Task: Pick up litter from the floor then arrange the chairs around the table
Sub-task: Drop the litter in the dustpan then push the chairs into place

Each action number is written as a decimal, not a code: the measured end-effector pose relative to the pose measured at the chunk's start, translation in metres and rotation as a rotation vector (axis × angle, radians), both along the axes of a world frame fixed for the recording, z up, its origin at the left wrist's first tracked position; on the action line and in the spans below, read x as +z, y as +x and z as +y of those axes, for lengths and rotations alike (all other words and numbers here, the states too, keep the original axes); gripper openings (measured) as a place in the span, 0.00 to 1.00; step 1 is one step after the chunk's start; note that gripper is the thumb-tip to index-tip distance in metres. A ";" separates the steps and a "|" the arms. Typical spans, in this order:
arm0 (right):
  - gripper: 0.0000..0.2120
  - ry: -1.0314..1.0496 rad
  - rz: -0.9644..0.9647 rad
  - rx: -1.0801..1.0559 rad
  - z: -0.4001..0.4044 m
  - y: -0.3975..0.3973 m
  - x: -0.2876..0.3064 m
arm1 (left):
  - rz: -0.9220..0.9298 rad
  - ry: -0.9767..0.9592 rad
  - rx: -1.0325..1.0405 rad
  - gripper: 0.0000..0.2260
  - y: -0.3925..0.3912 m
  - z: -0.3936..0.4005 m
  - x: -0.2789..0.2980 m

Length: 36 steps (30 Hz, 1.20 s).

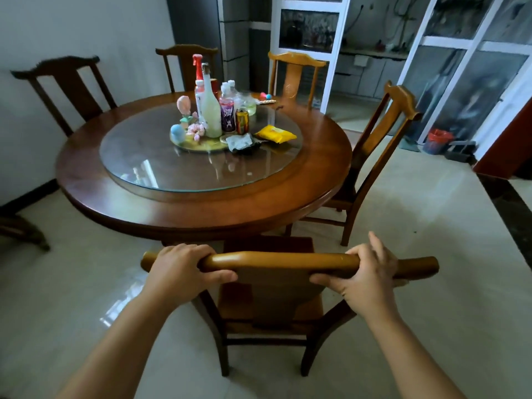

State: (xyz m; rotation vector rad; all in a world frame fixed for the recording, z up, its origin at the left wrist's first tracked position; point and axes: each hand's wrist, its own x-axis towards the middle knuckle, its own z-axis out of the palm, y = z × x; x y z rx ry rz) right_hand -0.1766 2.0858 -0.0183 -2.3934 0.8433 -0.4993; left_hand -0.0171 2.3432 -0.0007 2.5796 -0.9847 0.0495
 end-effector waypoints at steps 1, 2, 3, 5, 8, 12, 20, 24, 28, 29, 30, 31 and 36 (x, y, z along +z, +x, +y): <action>0.39 -0.002 0.001 0.021 -0.005 0.004 0.000 | -0.010 0.000 0.024 0.29 -0.002 -0.001 -0.002; 0.39 -0.004 0.003 0.037 -0.008 0.006 0.001 | -0.025 -0.001 0.049 0.30 -0.005 -0.004 -0.003; 0.39 -0.005 0.003 0.050 -0.012 0.009 0.003 | -0.045 0.001 0.075 0.33 -0.007 -0.006 -0.005; 0.38 -0.017 -0.014 0.074 -0.019 0.016 0.006 | -0.076 0.021 0.130 0.38 -0.011 -0.010 -0.005; 0.36 -0.033 -0.033 0.091 -0.029 0.025 0.006 | -0.075 0.014 0.178 0.42 -0.014 -0.016 -0.006; 0.36 -0.006 -0.049 0.125 -0.052 0.034 0.001 | -0.134 -0.029 0.235 0.40 -0.021 -0.031 -0.014; 0.31 0.019 -0.048 0.184 -0.092 0.049 0.000 | -0.159 -0.017 0.316 0.33 -0.032 -0.061 -0.019; 0.33 0.019 -0.082 0.249 -0.114 0.053 -0.003 | -0.155 -0.007 0.366 0.33 -0.040 -0.077 -0.019; 0.34 0.036 -0.074 0.326 -0.135 0.061 -0.001 | -0.163 0.003 0.429 0.33 -0.053 -0.095 -0.018; 0.34 0.025 -0.076 0.340 -0.139 0.062 0.000 | -0.155 0.006 0.440 0.33 -0.055 -0.099 -0.017; 0.34 0.010 -0.080 0.349 -0.142 0.064 0.001 | -0.157 0.005 0.445 0.34 -0.056 -0.101 -0.017; 0.34 0.003 -0.082 0.362 -0.146 0.065 0.001 | -0.154 0.002 0.451 0.35 -0.058 -0.105 -0.017; 0.33 0.009 -0.088 0.416 -0.167 0.073 0.003 | -0.140 -0.010 0.499 0.35 -0.060 -0.126 -0.017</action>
